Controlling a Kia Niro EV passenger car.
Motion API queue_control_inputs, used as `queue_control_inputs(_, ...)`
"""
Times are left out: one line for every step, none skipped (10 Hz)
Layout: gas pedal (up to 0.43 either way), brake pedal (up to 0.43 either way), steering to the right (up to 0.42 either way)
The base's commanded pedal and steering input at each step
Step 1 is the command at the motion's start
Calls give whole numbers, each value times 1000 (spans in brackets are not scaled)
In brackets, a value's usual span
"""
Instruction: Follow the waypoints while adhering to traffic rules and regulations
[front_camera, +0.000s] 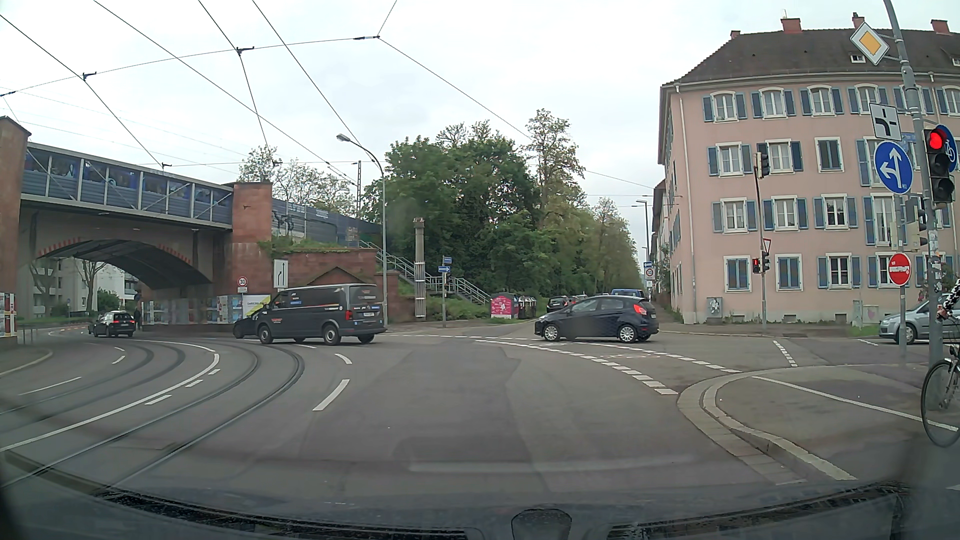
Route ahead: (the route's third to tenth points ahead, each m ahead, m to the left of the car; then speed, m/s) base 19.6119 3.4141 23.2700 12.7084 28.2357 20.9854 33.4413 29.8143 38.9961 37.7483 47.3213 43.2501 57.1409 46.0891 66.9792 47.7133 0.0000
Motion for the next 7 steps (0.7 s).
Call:
queue_control_inputs(0, 244, -8)
queue_control_inputs(0, 244, -8)
queue_control_inputs(0, 244, -8)
queue_control_inputs(0, 244, -8)
queue_control_inputs(0, 244, -8)
queue_control_inputs(0, 244, -8)
queue_control_inputs(0, 244, -8)
